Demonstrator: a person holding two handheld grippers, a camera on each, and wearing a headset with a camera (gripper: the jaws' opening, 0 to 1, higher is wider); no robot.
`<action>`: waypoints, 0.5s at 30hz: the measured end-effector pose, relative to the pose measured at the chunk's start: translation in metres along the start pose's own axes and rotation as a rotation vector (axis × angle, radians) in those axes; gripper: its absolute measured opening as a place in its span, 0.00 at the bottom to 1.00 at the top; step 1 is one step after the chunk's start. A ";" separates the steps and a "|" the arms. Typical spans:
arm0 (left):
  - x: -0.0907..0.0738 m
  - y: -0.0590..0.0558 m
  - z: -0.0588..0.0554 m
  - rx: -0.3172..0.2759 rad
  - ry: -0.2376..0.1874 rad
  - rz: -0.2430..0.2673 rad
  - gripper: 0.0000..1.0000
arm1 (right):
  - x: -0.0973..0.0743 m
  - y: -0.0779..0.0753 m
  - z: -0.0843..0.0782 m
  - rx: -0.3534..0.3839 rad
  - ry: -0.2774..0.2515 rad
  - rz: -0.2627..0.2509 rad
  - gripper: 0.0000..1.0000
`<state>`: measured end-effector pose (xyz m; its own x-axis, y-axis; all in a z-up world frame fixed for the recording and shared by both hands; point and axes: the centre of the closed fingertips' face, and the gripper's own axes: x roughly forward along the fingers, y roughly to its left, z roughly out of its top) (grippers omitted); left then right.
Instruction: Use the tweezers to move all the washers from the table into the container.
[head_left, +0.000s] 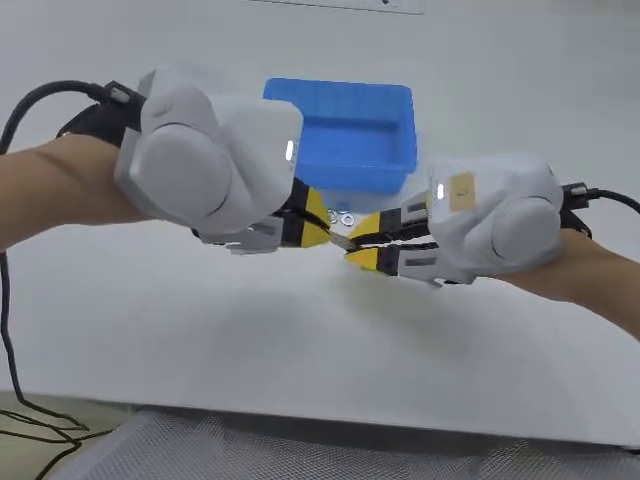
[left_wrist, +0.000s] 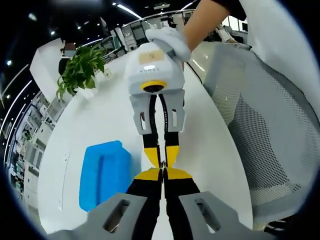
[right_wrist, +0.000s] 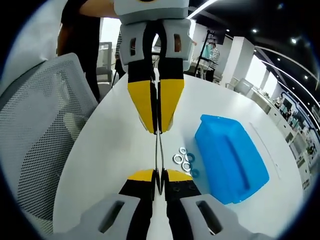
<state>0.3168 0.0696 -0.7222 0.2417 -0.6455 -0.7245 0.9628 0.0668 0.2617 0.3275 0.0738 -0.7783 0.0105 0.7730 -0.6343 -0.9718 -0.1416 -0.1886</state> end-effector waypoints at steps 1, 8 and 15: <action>0.002 0.001 0.006 0.000 -0.015 0.001 0.04 | -0.001 0.000 -0.001 -0.005 -0.002 -0.005 0.08; 0.014 0.003 0.029 -0.009 -0.084 -0.001 0.04 | -0.009 0.000 -0.007 -0.027 -0.003 -0.014 0.08; 0.022 0.007 0.040 -0.025 -0.150 0.011 0.05 | -0.013 -0.002 -0.010 0.015 -0.028 -0.017 0.07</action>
<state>0.3240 0.0250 -0.7106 0.2335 -0.7513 -0.6173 0.9634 0.0927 0.2516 0.3314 0.0576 -0.7768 0.0204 0.7923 -0.6098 -0.9749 -0.1196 -0.1880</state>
